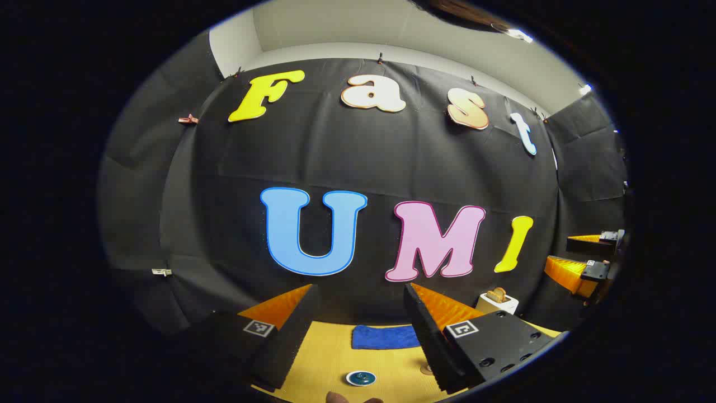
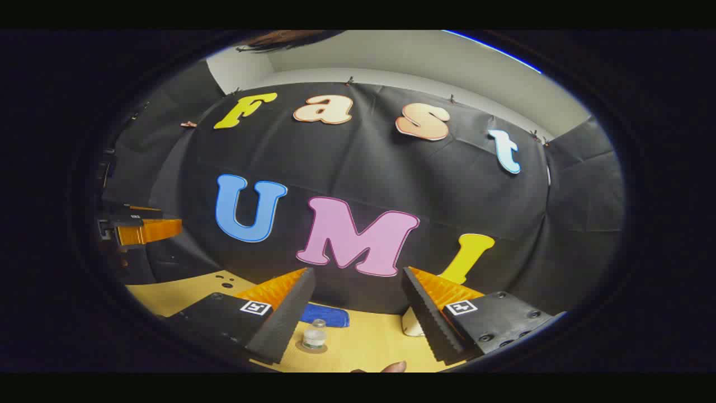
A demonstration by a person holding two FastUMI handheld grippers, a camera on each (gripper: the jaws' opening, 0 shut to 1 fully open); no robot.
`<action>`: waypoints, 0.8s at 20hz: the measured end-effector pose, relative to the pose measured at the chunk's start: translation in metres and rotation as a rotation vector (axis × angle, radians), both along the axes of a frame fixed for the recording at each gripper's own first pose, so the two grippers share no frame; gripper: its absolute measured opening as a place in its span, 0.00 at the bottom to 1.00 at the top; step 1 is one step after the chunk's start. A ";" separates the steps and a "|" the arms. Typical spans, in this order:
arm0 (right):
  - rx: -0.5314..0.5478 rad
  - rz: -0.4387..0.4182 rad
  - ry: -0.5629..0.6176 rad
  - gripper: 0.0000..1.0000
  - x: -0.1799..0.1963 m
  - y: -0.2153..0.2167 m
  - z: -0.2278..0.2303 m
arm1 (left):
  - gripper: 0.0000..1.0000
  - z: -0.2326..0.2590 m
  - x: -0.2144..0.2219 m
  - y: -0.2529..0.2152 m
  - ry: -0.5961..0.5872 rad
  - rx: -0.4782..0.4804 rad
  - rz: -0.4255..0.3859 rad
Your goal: Open the teacup lid with one hand, grasp the water bottle and pour water into the teacup with the other hand; after pouring, place the water bottle on the coaster and then close the teacup lid.
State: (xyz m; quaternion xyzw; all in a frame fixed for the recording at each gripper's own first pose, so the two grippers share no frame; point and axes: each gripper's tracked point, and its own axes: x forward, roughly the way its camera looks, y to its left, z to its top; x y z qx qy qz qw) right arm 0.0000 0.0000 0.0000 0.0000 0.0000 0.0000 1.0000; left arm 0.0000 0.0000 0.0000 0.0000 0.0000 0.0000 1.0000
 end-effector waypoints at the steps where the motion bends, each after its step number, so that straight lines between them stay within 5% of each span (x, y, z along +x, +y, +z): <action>1: 0.001 0.003 -0.001 0.96 0.001 0.002 0.000 | 0.95 -0.001 0.000 0.000 0.003 0.004 -0.001; 16: 0.022 0.028 0.008 0.96 0.005 0.015 -0.009 | 0.95 -0.014 0.002 -0.010 0.020 0.030 -0.028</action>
